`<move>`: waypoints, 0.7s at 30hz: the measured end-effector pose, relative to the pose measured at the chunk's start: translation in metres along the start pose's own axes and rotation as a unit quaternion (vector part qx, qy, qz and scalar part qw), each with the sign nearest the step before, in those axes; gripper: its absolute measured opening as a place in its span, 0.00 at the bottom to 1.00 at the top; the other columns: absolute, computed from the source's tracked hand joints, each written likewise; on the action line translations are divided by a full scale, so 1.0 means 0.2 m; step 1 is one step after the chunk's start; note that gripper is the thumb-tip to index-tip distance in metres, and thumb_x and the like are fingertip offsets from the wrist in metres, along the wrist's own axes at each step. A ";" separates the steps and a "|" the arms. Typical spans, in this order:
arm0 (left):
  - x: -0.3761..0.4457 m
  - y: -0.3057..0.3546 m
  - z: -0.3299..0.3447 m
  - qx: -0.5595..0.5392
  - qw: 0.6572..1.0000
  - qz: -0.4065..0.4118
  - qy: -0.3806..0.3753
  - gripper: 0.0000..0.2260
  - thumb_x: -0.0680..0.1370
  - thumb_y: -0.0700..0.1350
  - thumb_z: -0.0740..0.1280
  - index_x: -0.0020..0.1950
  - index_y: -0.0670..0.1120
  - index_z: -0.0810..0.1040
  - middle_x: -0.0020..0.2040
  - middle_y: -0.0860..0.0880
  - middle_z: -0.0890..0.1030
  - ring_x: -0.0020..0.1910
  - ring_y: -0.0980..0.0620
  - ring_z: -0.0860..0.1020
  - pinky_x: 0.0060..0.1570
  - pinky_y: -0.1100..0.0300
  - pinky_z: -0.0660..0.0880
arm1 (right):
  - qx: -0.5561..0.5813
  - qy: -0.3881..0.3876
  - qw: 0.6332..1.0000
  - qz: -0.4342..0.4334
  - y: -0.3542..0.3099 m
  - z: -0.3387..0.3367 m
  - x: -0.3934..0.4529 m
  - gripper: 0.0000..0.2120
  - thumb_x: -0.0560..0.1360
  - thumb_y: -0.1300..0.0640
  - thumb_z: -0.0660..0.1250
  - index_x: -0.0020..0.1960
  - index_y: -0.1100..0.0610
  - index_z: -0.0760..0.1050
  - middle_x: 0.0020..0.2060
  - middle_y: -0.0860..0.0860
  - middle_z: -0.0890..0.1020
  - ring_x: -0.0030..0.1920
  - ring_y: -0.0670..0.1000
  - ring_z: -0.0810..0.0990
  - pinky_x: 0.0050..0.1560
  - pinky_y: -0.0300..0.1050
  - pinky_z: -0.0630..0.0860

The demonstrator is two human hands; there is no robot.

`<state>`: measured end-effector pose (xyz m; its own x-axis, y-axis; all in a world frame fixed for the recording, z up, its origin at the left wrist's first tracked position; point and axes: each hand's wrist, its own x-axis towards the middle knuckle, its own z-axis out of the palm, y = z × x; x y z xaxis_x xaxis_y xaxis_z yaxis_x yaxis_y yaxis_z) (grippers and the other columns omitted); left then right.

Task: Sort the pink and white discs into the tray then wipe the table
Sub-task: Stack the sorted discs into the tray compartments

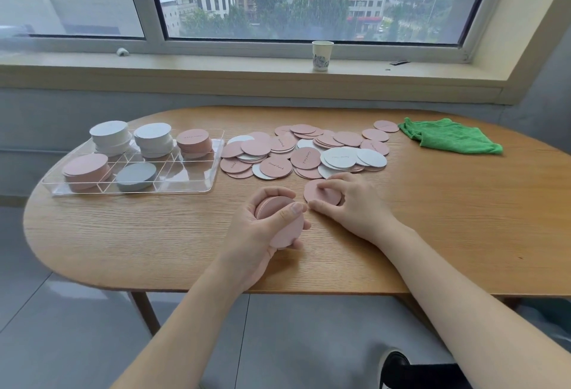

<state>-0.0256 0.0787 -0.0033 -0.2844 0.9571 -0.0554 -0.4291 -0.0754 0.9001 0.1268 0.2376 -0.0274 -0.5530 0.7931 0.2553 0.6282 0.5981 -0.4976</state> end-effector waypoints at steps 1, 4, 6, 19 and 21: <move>0.00 0.00 0.00 0.000 1.000 0.000 -0.001 0.17 0.69 0.40 0.78 0.56 0.43 0.79 0.60 0.28 0.79 0.45 0.38 0.83 0.32 0.54 0.78 | 0.005 -0.006 1.000 -0.005 0.00 0.00 0.00 0.23 0.72 0.37 0.72 0.63 0.46 0.81 0.64 0.47 0.77 0.68 0.50 0.70 0.72 0.53 0.65; 0.01 0.00 -0.01 0.003 1.000 0.001 0.001 0.21 0.67 0.42 0.82 0.56 0.43 0.79 0.60 0.28 0.79 0.45 0.38 0.83 0.33 0.54 0.78 | 0.018 -0.009 1.000 0.000 -0.01 0.00 0.01 0.22 0.73 0.38 0.73 0.63 0.46 0.81 0.65 0.47 0.77 0.68 0.49 0.71 0.71 0.48 0.65; 0.01 0.00 -0.01 0.006 1.000 -0.001 0.004 0.23 0.64 0.44 0.82 0.56 0.43 0.80 0.60 0.28 0.79 0.45 0.38 0.83 0.33 0.54 0.79 | 0.026 -0.011 1.000 0.009 -0.01 0.00 0.02 0.22 0.72 0.39 0.74 0.62 0.47 0.82 0.64 0.48 0.78 0.67 0.49 0.72 0.69 0.45 0.66; 0.01 -0.01 -0.01 -0.009 1.000 0.014 -0.010 0.15 0.72 0.36 0.75 0.56 0.43 0.78 0.52 0.37 0.84 0.45 0.40 0.84 0.32 0.56 0.79 | 0.249 -0.054 0.964 0.073 -0.05 -0.04 0.06 0.29 0.64 0.58 0.84 0.62 0.48 0.79 0.45 0.44 0.78 0.41 0.41 0.73 0.45 0.30 0.72; 0.01 -0.01 -0.02 -0.012 1.000 0.016 -0.013 0.15 0.72 0.35 0.75 0.56 0.43 0.79 0.53 0.37 0.84 0.45 0.39 0.84 0.32 0.55 0.79 | 0.322 -0.049 0.943 0.062 -0.04 -0.04 0.04 0.22 0.67 0.62 0.81 0.58 0.49 0.81 0.44 0.47 0.79 0.40 0.43 0.74 0.44 0.32 0.75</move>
<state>-0.0281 0.0801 -0.0076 -0.2761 0.9610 -0.0160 -0.4415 -0.1121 0.8902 0.1229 0.2400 -0.0150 -0.5652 0.8189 0.0994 0.2458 0.2822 -0.9273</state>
